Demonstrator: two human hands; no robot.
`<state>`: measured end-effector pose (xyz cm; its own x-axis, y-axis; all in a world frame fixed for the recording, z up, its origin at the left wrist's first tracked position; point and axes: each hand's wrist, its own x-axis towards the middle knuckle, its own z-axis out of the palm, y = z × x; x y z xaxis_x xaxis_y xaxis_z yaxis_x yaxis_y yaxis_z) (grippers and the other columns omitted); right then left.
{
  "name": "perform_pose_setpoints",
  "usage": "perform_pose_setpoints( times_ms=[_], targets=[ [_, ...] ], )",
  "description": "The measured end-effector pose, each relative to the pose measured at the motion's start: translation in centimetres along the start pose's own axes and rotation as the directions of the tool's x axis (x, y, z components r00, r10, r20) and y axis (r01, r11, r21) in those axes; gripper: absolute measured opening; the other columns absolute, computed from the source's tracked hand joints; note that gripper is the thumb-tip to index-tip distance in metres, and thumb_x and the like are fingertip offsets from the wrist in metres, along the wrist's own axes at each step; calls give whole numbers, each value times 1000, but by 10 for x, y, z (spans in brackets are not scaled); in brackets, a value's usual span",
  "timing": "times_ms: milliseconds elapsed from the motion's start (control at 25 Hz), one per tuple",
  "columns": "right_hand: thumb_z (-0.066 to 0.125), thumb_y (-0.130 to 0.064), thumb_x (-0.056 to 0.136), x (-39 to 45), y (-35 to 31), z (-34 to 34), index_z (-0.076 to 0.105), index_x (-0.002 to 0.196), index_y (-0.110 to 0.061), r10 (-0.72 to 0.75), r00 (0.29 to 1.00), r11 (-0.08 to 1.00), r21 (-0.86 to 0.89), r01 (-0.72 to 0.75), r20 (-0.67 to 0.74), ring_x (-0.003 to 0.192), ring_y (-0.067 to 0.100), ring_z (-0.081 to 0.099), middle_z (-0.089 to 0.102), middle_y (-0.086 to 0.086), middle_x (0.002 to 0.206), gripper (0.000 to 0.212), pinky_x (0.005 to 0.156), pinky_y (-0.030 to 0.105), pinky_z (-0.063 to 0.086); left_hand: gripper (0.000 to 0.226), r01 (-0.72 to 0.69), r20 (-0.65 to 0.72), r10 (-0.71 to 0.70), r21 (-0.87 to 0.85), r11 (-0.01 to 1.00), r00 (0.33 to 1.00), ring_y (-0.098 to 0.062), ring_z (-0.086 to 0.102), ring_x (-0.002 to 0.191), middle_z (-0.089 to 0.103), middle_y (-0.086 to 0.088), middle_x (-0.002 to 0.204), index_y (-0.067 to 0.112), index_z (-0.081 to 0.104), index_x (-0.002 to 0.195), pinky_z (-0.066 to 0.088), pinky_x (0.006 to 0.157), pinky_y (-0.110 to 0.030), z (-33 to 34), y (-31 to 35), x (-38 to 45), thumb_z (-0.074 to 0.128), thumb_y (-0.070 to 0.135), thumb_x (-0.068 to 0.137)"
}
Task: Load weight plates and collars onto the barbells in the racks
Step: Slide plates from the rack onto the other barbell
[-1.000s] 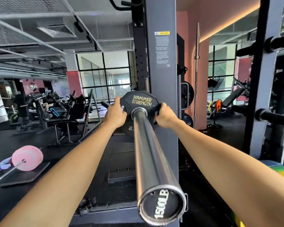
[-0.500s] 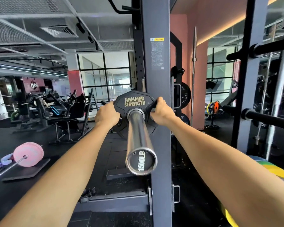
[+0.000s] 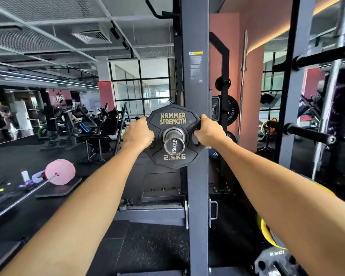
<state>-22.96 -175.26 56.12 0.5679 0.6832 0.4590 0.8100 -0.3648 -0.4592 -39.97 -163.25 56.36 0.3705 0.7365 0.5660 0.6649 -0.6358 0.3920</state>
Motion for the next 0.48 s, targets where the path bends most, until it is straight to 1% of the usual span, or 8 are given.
perform_pose_setpoints(
  times_ms=[80, 120, 200, 320, 400, 480],
  targets=[
    [48, -16, 88, -21, -4, -9, 42, 105, -10, -2, 1000, 1000, -2, 2, -16, 78, 34, 54, 63, 15, 100, 18, 70, 34, 41, 45, -9, 4, 9, 4, 1000, 1000, -39, 57, 102, 60, -18, 117, 11, 51, 131, 43, 72, -38, -14, 1, -18, 50, 5, 86],
    [47, -15, 88, -29, -6, -12, 42, 103, -10, -7, 1000, 1000, 1, 7, -16, 75, 33, 53, 63, 15, 100, 16, 68, 33, 41, 46, -16, 9, 16, 5, 1000, 1000, -39, 58, 103, 61, -18, 116, 12, 51, 132, 44, 73, -38, -18, 2, -26, 50, 4, 86],
    [47, -13, 87, -47, -11, -20, 41, 101, -11, -7, 1000, 1000, 8, 7, -27, 74, 33, 53, 63, 14, 99, 15, 68, 34, 42, 40, -23, 15, 23, 5, 1000, 1000, -39, 60, 99, 63, -18, 110, 10, 53, 125, 47, 72, -38, -29, 3, -42, 50, 3, 86],
    [49, -11, 86, -76, -21, -35, 45, 108, -10, -3, 998, 1000, 17, 4, -58, 89, 37, 57, 63, 15, 105, 23, 78, 41, 49, 34, -39, 0, 39, 11, 999, 999, -37, 61, 94, 62, -16, 99, 7, 55, 116, 52, 74, -41, -48, 4, -66, 50, 1, 83],
    [50, -9, 85, -91, -23, -42, 46, 110, -8, -6, 999, 1000, 16, 6, -45, 97, 39, 58, 62, 17, 109, 25, 81, 43, 50, 41, -77, -3, 77, 33, 996, 997, -35, 60, 89, 61, -14, 95, 7, 54, 122, 52, 73, -40, -58, 7, -76, 49, -1, 82],
    [51, -8, 84, -101, -22, -48, 46, 107, -7, -10, 999, 999, 31, 11, -35, 99, 40, 58, 62, 18, 110, 23, 82, 43, 49, 49, -104, 2, 104, 52, 993, 995, -36, 60, 89, 63, -16, 99, 8, 52, 129, 50, 71, -39, -65, 12, -83, 49, -2, 81]
  ],
)
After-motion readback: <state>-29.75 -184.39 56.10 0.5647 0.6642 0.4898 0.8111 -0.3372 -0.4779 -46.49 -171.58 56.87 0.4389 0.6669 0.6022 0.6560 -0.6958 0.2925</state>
